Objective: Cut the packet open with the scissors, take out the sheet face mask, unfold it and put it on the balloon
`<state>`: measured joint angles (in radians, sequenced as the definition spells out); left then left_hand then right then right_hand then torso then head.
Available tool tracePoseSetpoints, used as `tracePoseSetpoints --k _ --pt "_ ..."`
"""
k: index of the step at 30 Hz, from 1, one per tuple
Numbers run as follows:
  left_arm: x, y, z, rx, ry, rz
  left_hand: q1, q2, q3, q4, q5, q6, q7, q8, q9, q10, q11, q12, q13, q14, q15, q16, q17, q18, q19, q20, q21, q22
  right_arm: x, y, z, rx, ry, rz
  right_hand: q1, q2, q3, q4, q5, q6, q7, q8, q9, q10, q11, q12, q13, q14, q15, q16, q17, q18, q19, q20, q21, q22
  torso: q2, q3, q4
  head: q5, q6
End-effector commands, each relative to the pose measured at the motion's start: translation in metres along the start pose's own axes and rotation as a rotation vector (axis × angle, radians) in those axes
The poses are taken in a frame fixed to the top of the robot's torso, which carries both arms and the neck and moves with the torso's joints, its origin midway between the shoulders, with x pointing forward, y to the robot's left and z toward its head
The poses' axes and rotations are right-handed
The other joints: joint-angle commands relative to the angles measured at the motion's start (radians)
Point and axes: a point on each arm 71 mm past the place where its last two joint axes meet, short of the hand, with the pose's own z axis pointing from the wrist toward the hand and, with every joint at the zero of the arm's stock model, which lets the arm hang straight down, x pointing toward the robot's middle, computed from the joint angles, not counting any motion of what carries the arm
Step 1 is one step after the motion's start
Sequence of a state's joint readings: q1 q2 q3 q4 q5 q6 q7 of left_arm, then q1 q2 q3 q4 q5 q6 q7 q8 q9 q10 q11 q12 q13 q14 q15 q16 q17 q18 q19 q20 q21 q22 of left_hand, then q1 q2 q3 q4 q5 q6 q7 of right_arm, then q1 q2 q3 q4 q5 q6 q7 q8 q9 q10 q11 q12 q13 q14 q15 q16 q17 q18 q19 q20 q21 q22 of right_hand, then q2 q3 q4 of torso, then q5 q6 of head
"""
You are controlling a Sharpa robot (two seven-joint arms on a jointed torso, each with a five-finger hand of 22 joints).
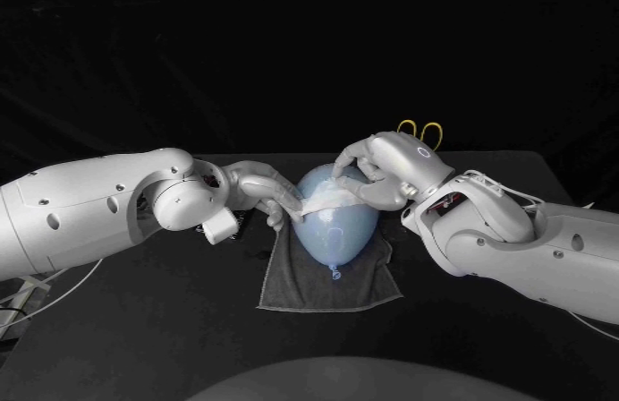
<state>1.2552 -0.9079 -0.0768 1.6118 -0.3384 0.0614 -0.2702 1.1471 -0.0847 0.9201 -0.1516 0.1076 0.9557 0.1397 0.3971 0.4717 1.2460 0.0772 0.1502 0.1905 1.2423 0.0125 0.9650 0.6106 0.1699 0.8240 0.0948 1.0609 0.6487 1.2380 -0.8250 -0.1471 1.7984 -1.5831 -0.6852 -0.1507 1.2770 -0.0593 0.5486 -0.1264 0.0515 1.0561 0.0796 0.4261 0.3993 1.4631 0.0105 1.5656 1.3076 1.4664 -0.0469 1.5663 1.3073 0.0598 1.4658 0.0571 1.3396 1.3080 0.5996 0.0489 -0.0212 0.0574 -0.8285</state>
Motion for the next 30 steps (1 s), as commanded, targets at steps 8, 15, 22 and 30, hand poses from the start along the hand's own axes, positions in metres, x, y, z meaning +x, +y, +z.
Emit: tracePoseSetpoints --k 8,15,22,30 --pt "0.003 -0.002 0.002 0.019 0.012 -0.011 0.001 0.000 0.001 -0.005 0.004 0.005 0.001 0.003 0.194 0.005 -0.005 0.007 0.001 0.011 -0.014 0.009 0.002 0.015 0.004 0.000 0.005 0.001 0.007 -0.013 0.011 0.088 0.007 0.038 -0.092 -0.069 -0.097 0.083 -0.004 -0.195 0.082 -0.144 -0.054 0.076 0.065 -0.040 0.225 0.104 0.051 0.004 0.263 -0.011 0.008 0.032 -0.031 0.191 0.000 0.0005 0.0012 0.001 0.007" --pt "0.004 -0.003 0.003 0.019 0.014 -0.011 0.001 0.000 0.001 -0.005 0.004 0.005 0.001 0.003 0.195 0.004 -0.005 0.007 0.001 0.012 -0.015 0.010 0.002 0.015 0.004 0.000 0.005 0.001 0.023 -0.013 0.019 0.118 0.088 0.018 -0.080 -0.075 -0.128 0.103 -0.003 -0.204 0.089 -0.172 -0.067 0.071 0.073 -0.046 0.220 0.104 0.059 0.004 0.263 -0.008 0.003 0.045 -0.040 0.189 0.001 -0.0008 0.0006 0.001 0.007" --pt "0.004 -0.003 0.004 0.020 0.016 -0.010 0.001 0.001 0.001 -0.005 0.004 0.005 0.001 0.003 0.195 0.004 -0.005 0.007 0.002 0.012 -0.015 0.012 0.003 0.015 0.005 0.000 0.006 0.001 0.032 -0.015 0.016 0.139 0.146 0.002 -0.059 -0.072 -0.140 0.108 -0.003 -0.193 0.089 -0.179 -0.071 0.062 0.074 -0.058 0.211 0.104 0.060 0.004 0.263 -0.006 0.001 0.050 -0.044 0.188 -0.002 0.0002 -0.0014 0.004 0.001" --pt "0.004 -0.003 0.004 0.021 0.017 -0.010 0.001 0.001 0.001 -0.005 0.004 0.006 0.001 0.003 0.195 0.004 -0.005 0.008 0.002 0.013 -0.015 0.015 0.003 0.015 0.005 -0.001 0.007 0.002 0.033 -0.015 0.009 0.150 0.173 0.000 -0.055 -0.074 -0.166 0.128 -0.003 -0.163 0.083 -0.180 -0.074 0.062 0.070 -0.057 0.211 0.104 0.058 0.004 0.263 -0.004 0.001 0.053 -0.043 0.188 -0.002 0.0019 -0.0013 0.004 -0.001"
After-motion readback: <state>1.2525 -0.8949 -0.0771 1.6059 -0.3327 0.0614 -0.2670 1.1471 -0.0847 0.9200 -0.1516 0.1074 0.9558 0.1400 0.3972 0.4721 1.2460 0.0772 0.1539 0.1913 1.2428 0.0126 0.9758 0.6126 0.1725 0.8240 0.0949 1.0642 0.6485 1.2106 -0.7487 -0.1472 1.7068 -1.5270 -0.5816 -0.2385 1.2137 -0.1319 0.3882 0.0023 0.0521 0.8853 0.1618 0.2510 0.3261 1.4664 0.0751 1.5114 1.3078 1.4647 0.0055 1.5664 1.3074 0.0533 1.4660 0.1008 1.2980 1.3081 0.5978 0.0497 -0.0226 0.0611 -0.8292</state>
